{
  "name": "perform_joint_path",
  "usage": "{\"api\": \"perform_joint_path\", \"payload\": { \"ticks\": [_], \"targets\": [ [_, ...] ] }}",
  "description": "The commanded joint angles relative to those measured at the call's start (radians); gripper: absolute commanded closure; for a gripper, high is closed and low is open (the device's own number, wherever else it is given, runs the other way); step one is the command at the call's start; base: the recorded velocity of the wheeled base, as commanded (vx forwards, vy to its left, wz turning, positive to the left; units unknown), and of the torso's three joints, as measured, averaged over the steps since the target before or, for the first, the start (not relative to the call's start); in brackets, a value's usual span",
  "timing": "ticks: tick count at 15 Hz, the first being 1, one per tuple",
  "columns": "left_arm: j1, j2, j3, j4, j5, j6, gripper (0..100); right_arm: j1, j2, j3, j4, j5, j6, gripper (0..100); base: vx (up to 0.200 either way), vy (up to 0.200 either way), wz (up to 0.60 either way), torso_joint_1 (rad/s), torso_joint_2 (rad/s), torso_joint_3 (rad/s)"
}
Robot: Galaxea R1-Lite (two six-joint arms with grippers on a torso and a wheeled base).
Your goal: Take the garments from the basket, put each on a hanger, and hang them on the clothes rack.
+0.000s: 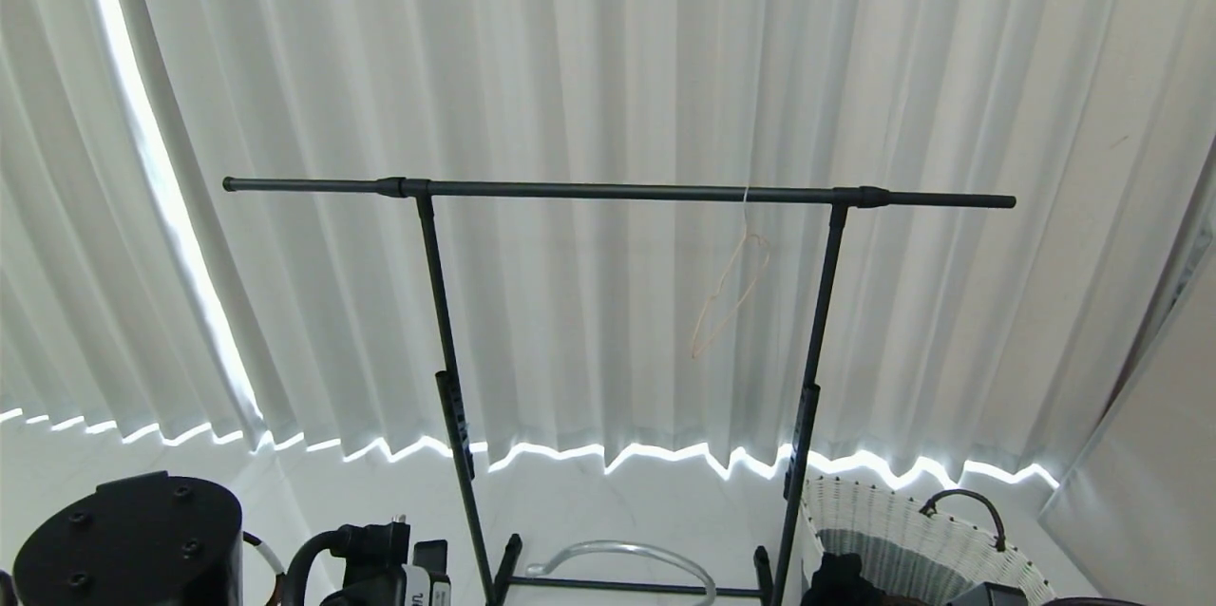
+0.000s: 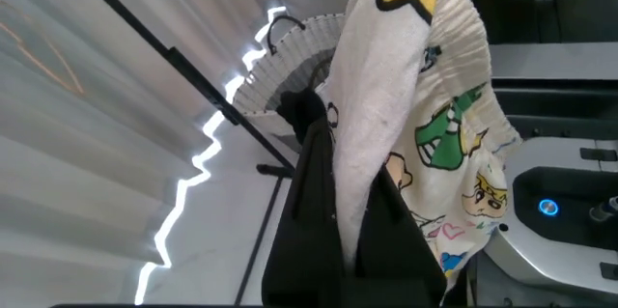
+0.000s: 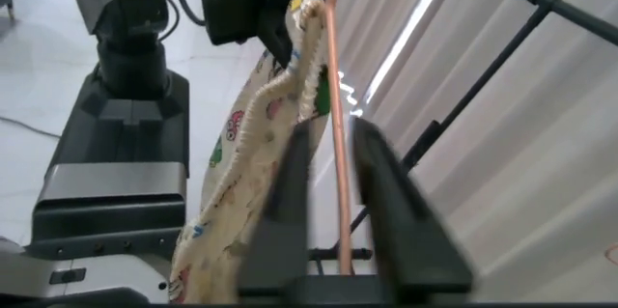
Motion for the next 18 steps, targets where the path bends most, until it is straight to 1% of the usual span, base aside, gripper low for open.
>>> {"api": "perform_joint_path", "payload": {
  "ticks": [1, 4, 5, 6, 7, 8, 9, 10, 11, 12, 13, 15, 16, 18],
  "targets": [
    [0.018, 0.021, 0.013, -0.004, 0.01, 0.002, 100, -0.002, 0.003, 0.0, 0.005, -0.005, -0.001, 0, 0.0, 0.0, 0.0, 0.0, 0.0, 0.0],
    [0.072, 0.027, 0.062, -0.004, 0.094, 0.005, 100, -0.043, 0.003, 0.0, 0.007, -0.011, 0.001, 0, 0.0, 0.0, 0.0, 0.0, 0.0, 0.0],
    [0.127, 0.027, 0.097, -0.004, 0.169, 0.005, 100, -0.069, 0.012, 0.0, 0.007, -0.011, 0.004, 0, 0.0, 0.0, 0.0, 0.0, 0.0, 0.0],
    [0.159, 0.03, 0.106, -0.004, 0.184, 0.005, 100, -0.078, 0.02, 0.0, 0.007, -0.009, 0.005, 0, 0.0, 0.0, 0.0, 0.0, 0.0, 0.0],
    [0.227, 0.043, 0.099, -0.004, 0.189, 0.005, 100, -0.098, 0.049, 0.0, 0.008, -0.009, 0.019, 0, 0.0, 0.0, 0.0, 0.0, 0.0, 0.0],
    [0.263, 0.053, 0.065, -0.004, 0.187, -0.001, 100, -0.106, 0.078, 0.0, 0.008, -0.008, 0.053, 0, 0.0, 0.0, 0.0, 0.0, 0.0, 0.0],
    [0.291, 0.072, 0.016, -0.004, 0.191, -0.007, 100, -0.106, 0.117, 0.0, 0.008, -0.008, 0.105, 0, 0.0, 0.0, 0.0, 0.0, 0.0, 0.0],
    [0.3, 0.078, -0.001, -0.004, 0.191, -0.011, 100, -0.106, 0.13, 0.0, 0.008, -0.008, 0.125, 0, 0.0, 0.0, 0.0, 0.0, 0.0, 0.0],
    [0.343, 0.099, -0.065, -0.004, 0.194, -0.023, 100, -0.106, 0.178, 0.0, 0.01, -0.008, 0.197, 0, 0.0, 0.0, 0.0, 0.0, 0.0, 0.0],
    [0.365, 0.105, -0.082, -0.004, 0.198, -0.024, 100, -0.108, 0.201, 0.0, 0.01, -0.009, 0.235, 0, 0.0, 0.0, 0.0, 0.0, 0.0, 0.0],
    [0.391, 0.105, -0.102, -0.005, 0.209, -0.024, 100, -0.121, 0.249, 0.0, 0.01, -0.011, 0.295, 0, 0.0, 0.0, 0.0, 0.0, 0.0, 0.0],
    [0.392, 0.089, -0.107, -0.005, 0.207, -0.024, 100, -0.137, 0.302, 0.0, 0.01, -0.012, 0.395, 0, 0.0, 0.0, 0.0, 0.0, 0.0, 0.0],
    [0.388, 0.087, -0.107, -0.005, 0.207, -0.017, 100, -0.137, 0.315, 0.0, 0.01, -0.019, 0.464, 0, 0.0, 0.0, 0.0, 0.0, 0.0, 0.0],
    [0.354, 0.087, -0.119, -0.009, 0.209, -0.02, 100, -0.138, 0.324, -0.034, 0.01, -0.066, 0.582, 0, 0.0, 0.0, 0.0, 0.0, 0.0, 0.0]
  ]
}}
